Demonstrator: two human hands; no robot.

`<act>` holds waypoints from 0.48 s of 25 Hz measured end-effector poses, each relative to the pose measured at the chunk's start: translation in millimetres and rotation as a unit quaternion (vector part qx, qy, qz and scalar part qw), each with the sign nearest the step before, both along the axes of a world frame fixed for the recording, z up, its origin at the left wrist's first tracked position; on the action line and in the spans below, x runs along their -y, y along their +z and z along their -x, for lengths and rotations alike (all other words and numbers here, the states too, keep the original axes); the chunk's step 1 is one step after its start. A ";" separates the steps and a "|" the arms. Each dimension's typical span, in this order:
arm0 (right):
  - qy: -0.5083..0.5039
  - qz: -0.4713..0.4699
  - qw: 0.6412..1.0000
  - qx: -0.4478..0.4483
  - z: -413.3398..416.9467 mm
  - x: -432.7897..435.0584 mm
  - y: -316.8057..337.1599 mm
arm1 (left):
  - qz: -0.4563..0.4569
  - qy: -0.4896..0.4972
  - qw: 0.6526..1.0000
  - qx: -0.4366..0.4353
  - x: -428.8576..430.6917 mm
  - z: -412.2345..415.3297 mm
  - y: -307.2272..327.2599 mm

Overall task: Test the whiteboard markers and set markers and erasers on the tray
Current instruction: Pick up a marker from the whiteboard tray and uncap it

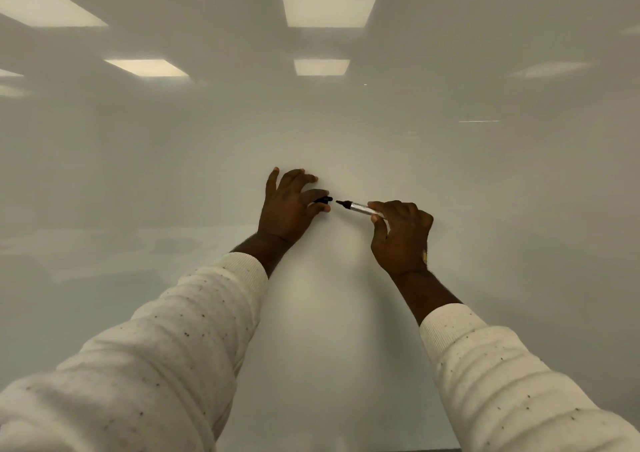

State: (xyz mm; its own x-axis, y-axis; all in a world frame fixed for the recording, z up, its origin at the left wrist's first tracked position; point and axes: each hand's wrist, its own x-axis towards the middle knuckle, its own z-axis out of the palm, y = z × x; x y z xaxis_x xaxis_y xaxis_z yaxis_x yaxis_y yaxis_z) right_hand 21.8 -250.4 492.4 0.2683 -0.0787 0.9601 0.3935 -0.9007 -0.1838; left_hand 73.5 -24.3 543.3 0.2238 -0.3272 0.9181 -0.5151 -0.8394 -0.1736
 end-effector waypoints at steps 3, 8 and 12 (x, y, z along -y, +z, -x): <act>0.014 0.003 1.000 -0.012 -1.2 -6.4 -5.8 | 0.002 0.004 1.000 -0.011 -0.6 4.7 -9.4; 0.039 0.016 0.999 -0.024 -4.3 -16.6 -14.4 | -0.019 0.017 0.999 -0.024 -2.7 13.3 -27.9; 0.055 0.025 0.998 -0.037 -8.4 -25.4 -25.6 | -0.033 0.032 0.998 -0.035 -6.7 18.9 -40.7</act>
